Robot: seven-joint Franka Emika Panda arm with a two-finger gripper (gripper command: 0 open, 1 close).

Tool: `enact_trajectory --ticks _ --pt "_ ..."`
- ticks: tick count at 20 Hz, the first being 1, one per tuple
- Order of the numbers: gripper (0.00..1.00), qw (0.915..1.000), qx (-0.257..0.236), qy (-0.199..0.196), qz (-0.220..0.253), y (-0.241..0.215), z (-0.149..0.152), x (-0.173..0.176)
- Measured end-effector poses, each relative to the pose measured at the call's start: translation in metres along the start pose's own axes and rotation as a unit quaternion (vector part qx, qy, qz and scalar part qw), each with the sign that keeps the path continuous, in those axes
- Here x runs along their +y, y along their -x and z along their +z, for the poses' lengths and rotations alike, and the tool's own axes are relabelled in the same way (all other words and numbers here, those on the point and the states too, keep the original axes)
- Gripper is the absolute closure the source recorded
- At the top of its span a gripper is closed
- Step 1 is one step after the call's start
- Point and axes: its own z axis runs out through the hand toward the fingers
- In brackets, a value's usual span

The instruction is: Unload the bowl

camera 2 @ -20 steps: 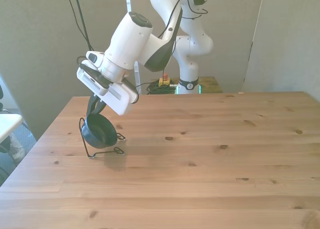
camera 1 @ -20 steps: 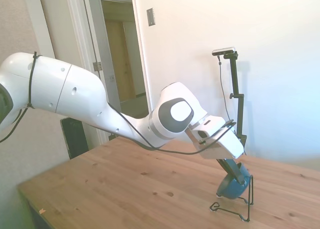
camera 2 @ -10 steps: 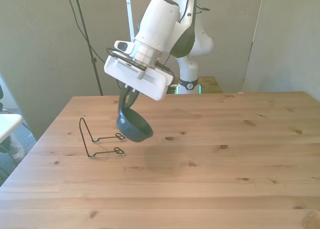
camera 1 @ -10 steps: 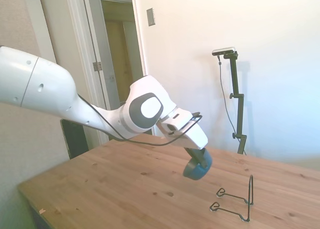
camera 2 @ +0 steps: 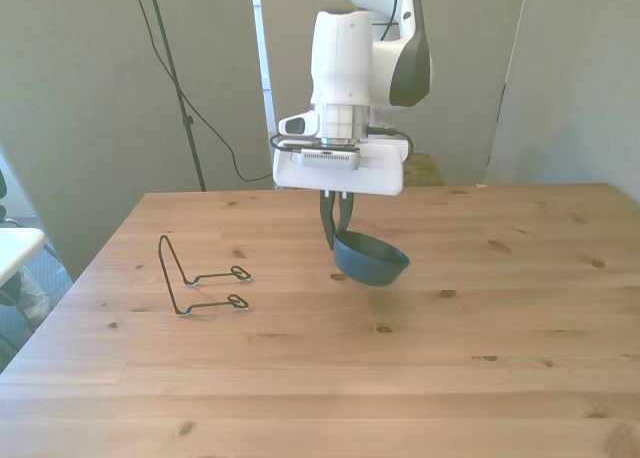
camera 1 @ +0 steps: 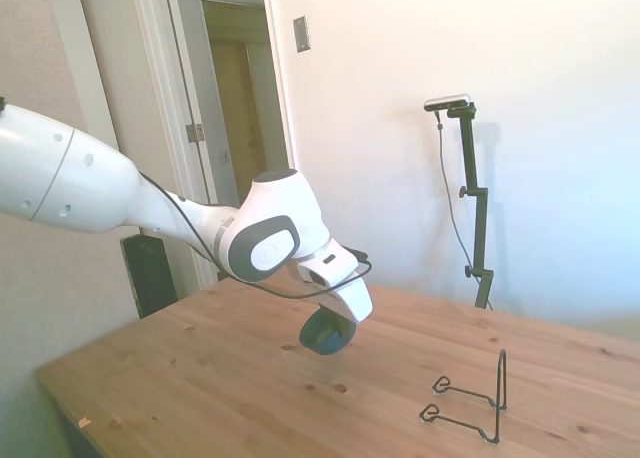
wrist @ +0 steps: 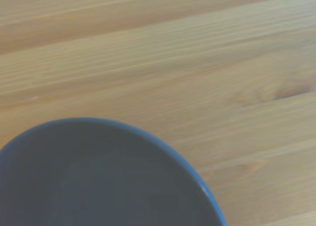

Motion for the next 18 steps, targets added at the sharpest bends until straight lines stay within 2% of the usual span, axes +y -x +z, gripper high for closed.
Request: enact_trajectory --ticks 6,10,11,18 --pt "1.0 0.9969 -0.078 0.009 0.004 -0.017 0.029 -0.012" --pt "1.0 0.9947 -0.099 0.027 0.009 -0.028 0.046 -0.013" --pt "0.0 0.9941 -0.103 0.031 0.01 -0.03 0.05 -0.013" --pt "0.0 0.9928 -0.112 0.041 0.013 -0.038 0.057 -0.009"
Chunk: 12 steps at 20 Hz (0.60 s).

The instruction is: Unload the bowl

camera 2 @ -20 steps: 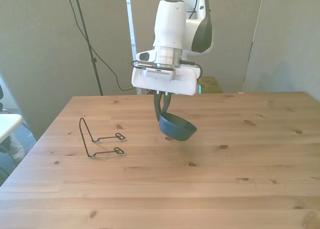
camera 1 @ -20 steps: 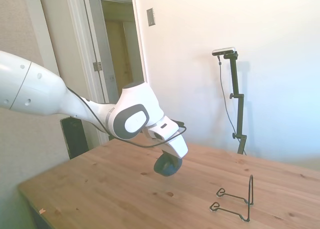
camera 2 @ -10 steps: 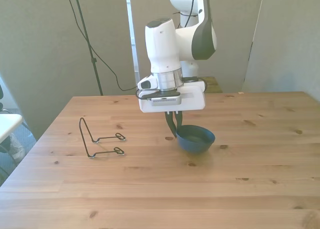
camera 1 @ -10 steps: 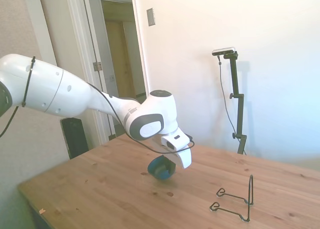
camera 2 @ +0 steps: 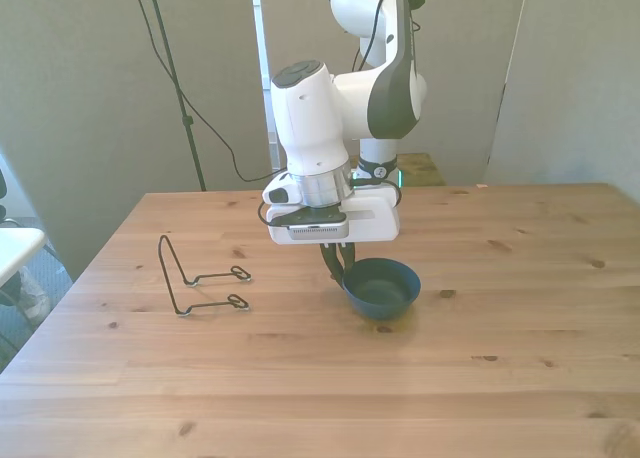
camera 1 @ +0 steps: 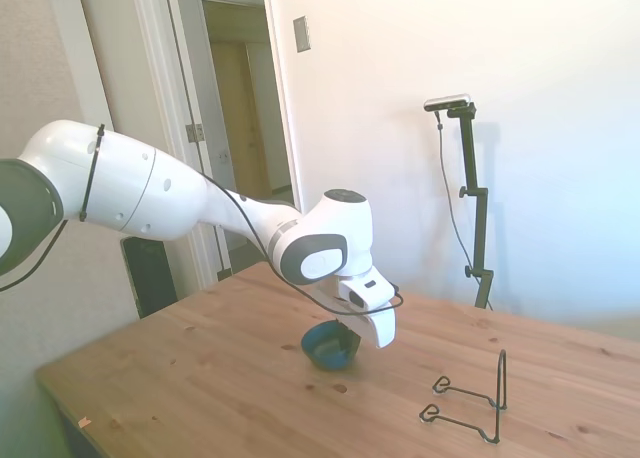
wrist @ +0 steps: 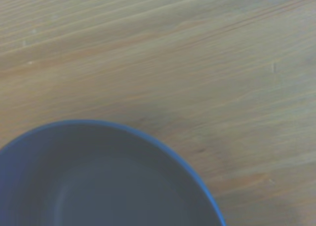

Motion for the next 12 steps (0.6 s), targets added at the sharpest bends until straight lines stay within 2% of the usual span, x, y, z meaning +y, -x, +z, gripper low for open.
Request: enact_trajectory --ticks 7,12 --pt "0.0 0.9999 0.004 0.012 -0.004 -0.007 0.002 0.006" --pt "0.0 0.9989 0.045 0.013 -0.009 -0.014 -0.03 0.011"
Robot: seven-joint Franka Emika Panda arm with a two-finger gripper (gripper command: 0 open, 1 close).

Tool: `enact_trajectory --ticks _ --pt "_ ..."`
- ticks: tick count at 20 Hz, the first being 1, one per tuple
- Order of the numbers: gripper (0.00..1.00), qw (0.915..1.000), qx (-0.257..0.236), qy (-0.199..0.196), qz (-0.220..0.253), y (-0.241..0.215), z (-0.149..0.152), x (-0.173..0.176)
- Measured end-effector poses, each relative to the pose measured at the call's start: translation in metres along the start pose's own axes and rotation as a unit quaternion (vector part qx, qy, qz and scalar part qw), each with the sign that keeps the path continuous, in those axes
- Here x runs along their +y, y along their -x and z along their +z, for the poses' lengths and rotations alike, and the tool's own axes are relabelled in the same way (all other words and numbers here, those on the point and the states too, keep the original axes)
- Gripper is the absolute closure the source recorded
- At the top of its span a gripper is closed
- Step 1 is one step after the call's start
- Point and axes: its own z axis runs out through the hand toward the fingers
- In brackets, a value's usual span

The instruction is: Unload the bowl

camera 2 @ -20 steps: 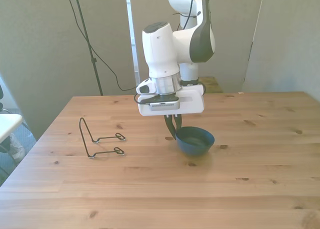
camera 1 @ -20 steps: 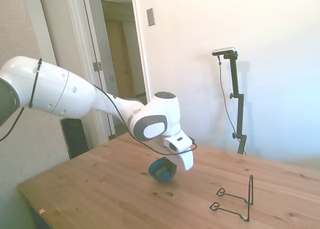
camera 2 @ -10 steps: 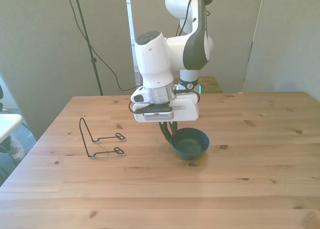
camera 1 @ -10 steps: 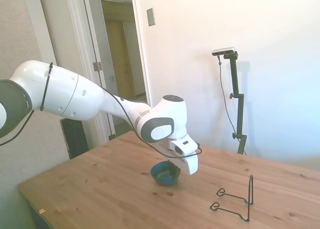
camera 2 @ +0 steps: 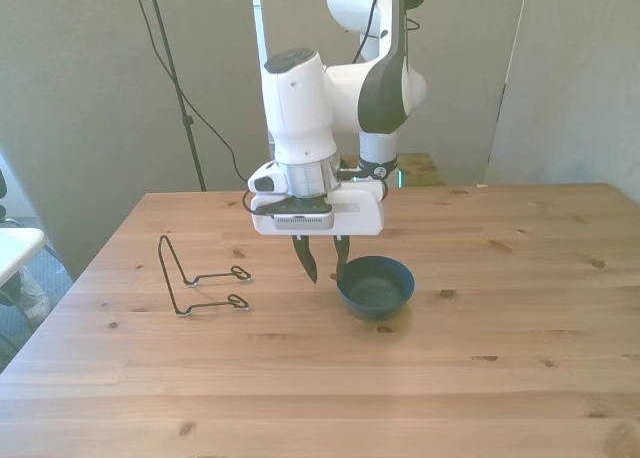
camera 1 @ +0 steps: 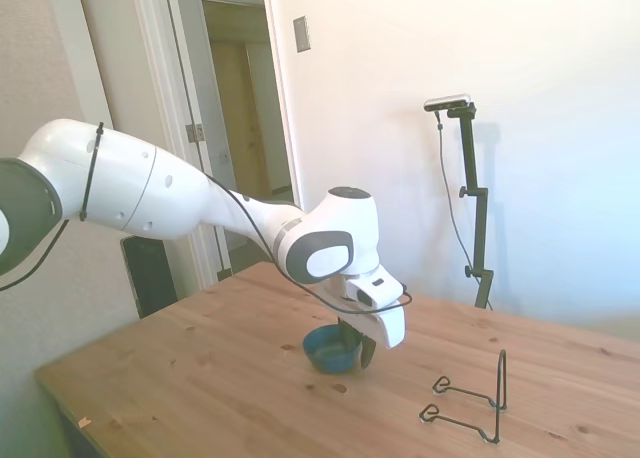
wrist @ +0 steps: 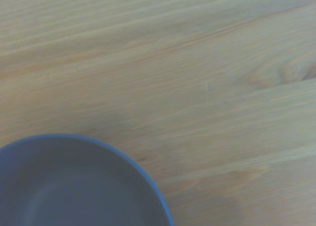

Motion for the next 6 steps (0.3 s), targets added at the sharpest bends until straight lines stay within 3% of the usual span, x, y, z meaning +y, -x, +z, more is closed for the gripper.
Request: enact_trajectory --ticks 6 --pt "0.0 0.9977 0.064 -0.014 0.018 0.001 -0.038 0.002"
